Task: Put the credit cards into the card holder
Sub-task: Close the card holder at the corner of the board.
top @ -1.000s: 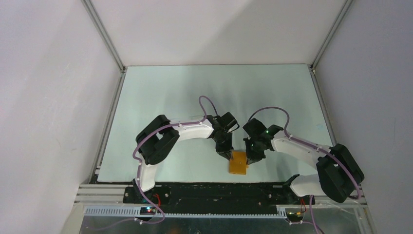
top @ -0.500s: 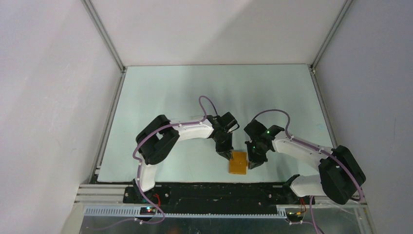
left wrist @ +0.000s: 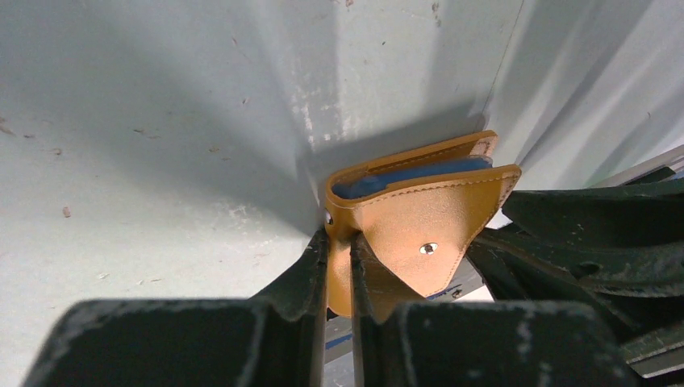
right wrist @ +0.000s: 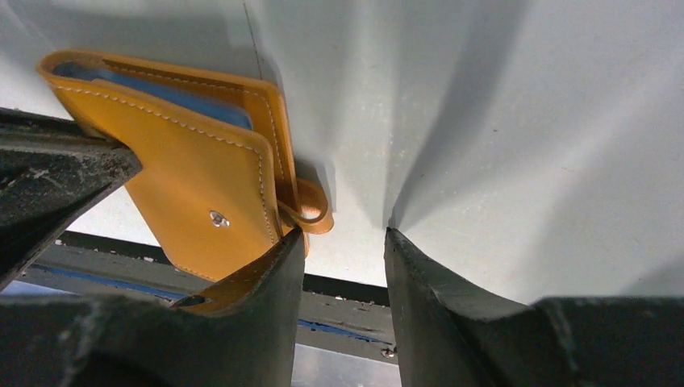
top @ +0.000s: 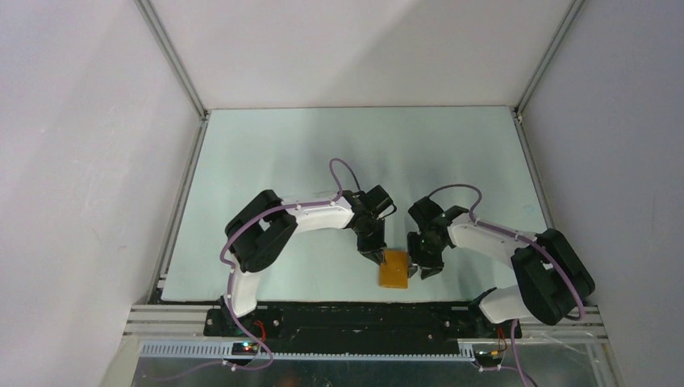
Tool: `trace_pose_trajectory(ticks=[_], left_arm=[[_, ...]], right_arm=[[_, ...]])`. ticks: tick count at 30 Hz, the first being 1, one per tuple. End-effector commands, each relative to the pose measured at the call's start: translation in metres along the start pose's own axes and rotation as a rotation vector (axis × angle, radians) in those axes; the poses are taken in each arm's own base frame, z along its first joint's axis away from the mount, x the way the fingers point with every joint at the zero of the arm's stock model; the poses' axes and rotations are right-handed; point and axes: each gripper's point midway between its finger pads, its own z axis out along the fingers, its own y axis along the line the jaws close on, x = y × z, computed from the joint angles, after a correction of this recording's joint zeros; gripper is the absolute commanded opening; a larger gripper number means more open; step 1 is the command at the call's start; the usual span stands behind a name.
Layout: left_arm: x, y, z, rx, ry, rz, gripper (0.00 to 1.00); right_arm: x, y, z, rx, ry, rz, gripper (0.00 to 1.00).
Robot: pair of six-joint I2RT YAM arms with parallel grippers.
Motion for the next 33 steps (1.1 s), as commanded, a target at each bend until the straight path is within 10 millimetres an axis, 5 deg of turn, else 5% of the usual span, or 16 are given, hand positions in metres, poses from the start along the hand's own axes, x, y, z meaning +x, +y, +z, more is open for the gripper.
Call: trace_pose_trajectory(ticks=[1, 5, 11, 16, 23, 33], left_arm=[[0.010, 0.077, 0.050, -0.280, -0.001, 0.016, 0.00], [0.009, 0.076, 0.049, -0.277, -0.004, 0.018, 0.00], [0.007, 0.070, 0.038, -0.257, -0.031, 0.027, 0.00], [0.003, 0.065, 0.024, -0.233, -0.064, 0.050, 0.07], [-0.005, 0.062, -0.007, -0.169, -0.118, 0.044, 0.44], [-0.019, 0.059, -0.041, -0.021, -0.206, -0.001, 0.50]], right_arm=[[-0.017, 0.023, 0.009, -0.095, -0.031, -0.001, 0.44], [-0.025, 0.012, 0.021, -0.028, -0.042, 0.004, 0.31], [-0.046, 0.010, 0.022, 0.000, -0.127, -0.032, 0.30], [-0.064, 0.017, 0.016, -0.054, -0.196, -0.050, 0.00], [-0.085, 0.042, -0.013, -0.271, -0.253, -0.034, 0.00], [-0.082, 0.057, -0.011, -0.375, -0.202, -0.038, 0.33]])
